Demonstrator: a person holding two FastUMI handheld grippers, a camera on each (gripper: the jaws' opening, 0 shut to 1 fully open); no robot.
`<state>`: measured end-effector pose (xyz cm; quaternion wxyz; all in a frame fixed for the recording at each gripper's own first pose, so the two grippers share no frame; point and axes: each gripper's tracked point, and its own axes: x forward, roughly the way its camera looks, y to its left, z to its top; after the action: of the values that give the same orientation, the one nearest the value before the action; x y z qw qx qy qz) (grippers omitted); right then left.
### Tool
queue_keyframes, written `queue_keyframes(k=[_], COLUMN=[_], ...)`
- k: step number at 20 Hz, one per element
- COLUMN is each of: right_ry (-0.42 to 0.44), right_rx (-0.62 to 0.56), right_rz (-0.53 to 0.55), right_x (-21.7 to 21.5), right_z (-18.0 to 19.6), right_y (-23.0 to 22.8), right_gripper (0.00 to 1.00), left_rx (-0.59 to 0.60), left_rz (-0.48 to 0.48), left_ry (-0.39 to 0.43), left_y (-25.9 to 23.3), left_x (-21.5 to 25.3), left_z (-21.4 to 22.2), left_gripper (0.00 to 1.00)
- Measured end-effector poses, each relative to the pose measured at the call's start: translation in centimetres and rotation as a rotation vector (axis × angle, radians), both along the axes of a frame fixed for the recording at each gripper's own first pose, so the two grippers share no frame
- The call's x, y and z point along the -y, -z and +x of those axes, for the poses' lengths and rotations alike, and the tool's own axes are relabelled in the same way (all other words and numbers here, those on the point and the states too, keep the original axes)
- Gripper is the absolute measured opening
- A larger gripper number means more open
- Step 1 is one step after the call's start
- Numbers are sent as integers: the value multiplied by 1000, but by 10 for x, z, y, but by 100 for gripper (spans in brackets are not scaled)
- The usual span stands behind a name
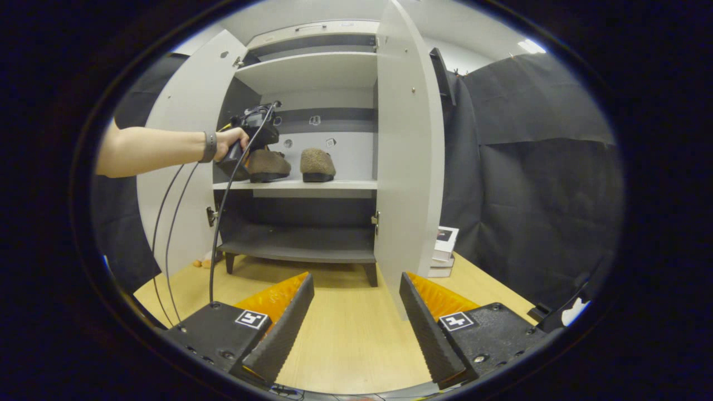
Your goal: Grab one shoe with the right hand and put it into the shoe cabinet, grab the other shoe with the left hand and put it into the shoe cabinet; then close the right door with the right hand and the left door with the left hand.
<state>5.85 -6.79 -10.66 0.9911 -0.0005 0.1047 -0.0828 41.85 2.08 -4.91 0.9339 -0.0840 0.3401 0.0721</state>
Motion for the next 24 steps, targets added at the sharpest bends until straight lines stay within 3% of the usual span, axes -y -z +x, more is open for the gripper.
queue_keyframes(k=[2,5,6,7,8,9,10,11,12,13,14,15,16,18,19,20,21,22,23,24], right_ry=[-5,-20,-27,-34,-40,-48,-55,-63,-70,-77,-84,-91,-98,-112,-119,-126,-131,-134,-135,-134], right_rx=[-3,5,5,6,7,8,7,6,7,8,10,11,14,22,25,28,31,33,36,40], right_rz=[7,9,7,6,5,5,4,4,5,6,7,6,4,-4,-6,-7,-8,-9,-11,-14], right_x=[-2,-8,-11,-13,-16,-19,-22,-24,-27,-30,-33,-35,-38,-43,-46,-48,-50,-51,-51,-52], right_z=[1,4,5,5,5,6,7,8,9,10,10,10,11,10,9,9,8,6,4,-1], right_y=[1,-2,-1,-2,-3,-3,-2,-3,-3,-5,-5,-6,-7,-11,-12,-13,-15,-15,-17,-19], right_gripper=[96,97,97,96,97,96,96,97,97,96,96,97,97,97,96,96,96,96,96,96], left_rx=[7,28,42,69,97,133,166,201,236,269,298,326,351,409,448,486,519,547,571,589], left_rz=[-33,-32,-10,8,24,38,61,60,53,43,33,21,11,-2,16,34,48,55,57,57], left_ry=[30,65,79,101,121,143,150,169,181,193,203,215,227,249,246,244,241,237,232,229], left_y=[-3,-15,-22,-28,-38,-48,-60,-72,-83,-94,-104,-113,-120,-133,-139,-143,-145,-146,-146,-143], left_x=[7,9,8,8,11,13,11,14,18,21,23,27,29,34,32,31,30,28,29,29], left_z=[0,-11,-15,-19,-26,-31,-39,-49,-59,-70,-81,-92,-106,-128,-139,-151,-163,-178,-191,-205], left_gripper=[3,23,23,11,48,48,22,55,43,39,41,78,66,76,64,67,82,72,88,88])
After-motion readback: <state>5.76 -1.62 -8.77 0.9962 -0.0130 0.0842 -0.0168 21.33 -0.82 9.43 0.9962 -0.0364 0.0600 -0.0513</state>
